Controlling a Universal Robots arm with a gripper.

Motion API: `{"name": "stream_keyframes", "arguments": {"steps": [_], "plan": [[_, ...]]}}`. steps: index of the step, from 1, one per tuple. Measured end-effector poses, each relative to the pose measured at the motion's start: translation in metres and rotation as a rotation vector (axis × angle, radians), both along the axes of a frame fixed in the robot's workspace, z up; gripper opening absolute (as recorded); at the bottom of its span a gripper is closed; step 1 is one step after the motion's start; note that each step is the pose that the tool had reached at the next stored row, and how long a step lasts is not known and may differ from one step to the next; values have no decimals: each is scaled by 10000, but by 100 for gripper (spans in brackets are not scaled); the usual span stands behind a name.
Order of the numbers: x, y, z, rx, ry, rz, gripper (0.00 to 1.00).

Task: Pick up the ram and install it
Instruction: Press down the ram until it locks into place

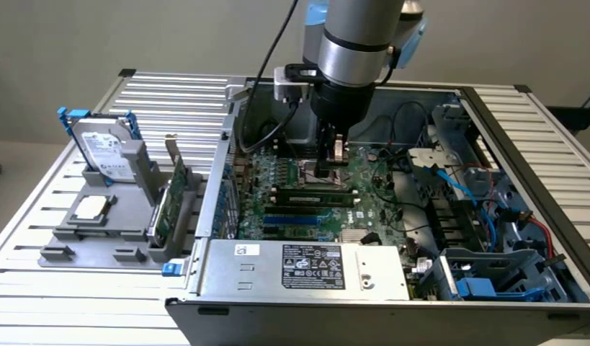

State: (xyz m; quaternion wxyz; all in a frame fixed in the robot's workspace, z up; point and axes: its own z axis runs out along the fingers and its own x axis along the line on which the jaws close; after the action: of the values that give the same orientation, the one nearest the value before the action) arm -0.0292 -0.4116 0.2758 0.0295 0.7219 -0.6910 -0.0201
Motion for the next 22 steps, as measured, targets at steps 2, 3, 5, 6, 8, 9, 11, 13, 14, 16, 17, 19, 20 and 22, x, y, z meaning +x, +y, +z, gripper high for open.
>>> {"name": "stream_keyframes", "arguments": {"steps": [2,3,5,6,8,9,11,13,14,16,17,19,20,22], "plan": [[0,0,-1,-2,0,0,11],[0,0,-14,-1,0,0,11],[0,0,-52,0,0,0,11],[0,0,-70,0,0,0,11],[0,0,-106,0,0,0,11],[0,0,-125,0,0,0,11],[0,0,-161,0,0,-1,11],[0,0,-198,2,-1,-13,11],[0,0,-215,0,0,-25,11],[0,0,-251,0,0,-53,11],[0,0,-270,0,0,-67,11],[0,5,-307,0,0,-91,11],[0,8,-324,-1,0,-99,11],[0,15,-360,0,0,-113,11]]}}
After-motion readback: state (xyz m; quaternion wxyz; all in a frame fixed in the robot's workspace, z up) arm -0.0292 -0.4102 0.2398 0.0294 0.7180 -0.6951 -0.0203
